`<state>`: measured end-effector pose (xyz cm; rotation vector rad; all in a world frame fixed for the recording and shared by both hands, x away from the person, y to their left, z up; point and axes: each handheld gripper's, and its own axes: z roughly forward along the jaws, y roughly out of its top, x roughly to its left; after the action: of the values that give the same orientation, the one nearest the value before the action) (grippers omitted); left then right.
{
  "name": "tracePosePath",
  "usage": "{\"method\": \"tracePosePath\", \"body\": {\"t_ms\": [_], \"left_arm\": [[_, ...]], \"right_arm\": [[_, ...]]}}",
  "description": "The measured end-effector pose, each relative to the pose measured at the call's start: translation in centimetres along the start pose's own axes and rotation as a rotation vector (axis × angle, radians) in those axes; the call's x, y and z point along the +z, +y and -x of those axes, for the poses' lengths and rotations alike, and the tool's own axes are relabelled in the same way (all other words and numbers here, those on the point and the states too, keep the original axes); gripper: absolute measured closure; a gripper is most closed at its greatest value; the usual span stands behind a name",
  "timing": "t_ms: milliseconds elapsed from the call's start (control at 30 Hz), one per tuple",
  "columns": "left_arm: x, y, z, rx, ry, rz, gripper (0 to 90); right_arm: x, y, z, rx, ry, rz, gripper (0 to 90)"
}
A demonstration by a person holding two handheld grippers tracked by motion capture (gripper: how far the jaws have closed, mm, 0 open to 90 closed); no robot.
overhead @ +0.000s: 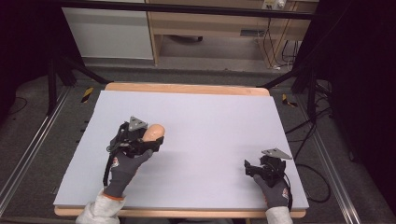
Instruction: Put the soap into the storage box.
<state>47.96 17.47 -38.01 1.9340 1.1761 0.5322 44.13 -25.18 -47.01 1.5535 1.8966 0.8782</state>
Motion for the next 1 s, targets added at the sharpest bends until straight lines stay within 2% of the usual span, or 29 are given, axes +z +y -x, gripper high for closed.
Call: {"method": "tracePosePath", "body": {"t_ms": [167, 433, 733, 833, 1000], "left_arm": [[-0.4, 0.0, -1.6, -0.023, 0.026, 0.006, 32.3], [0.0, 0.0, -3.8, -0.060, 0.056, 0.001, 32.4], [1.0, -0.4, -5.2, -0.078, 0.087, -0.013, 32.4], [1.7, -0.8, -5.8, -0.100, 0.094, -0.020, 32.4], [2.2, -1.3, -6.4, -0.098, 0.109, -0.037, 32.4]], "right_arm": [[0.0, 0.0, 0.0, -0.003, -0.001, -0.001, 8.4], [0.0, 0.0, -0.1, -0.001, 0.000, -0.001, 8.4], [0.1, 0.0, -0.1, -0.001, -0.001, -0.004, 8.4], [0.1, 0.0, -0.1, -0.007, -0.002, -0.005, 8.4], [0.1, 0.0, -0.1, -0.006, -0.001, -0.002, 8.4]]}}
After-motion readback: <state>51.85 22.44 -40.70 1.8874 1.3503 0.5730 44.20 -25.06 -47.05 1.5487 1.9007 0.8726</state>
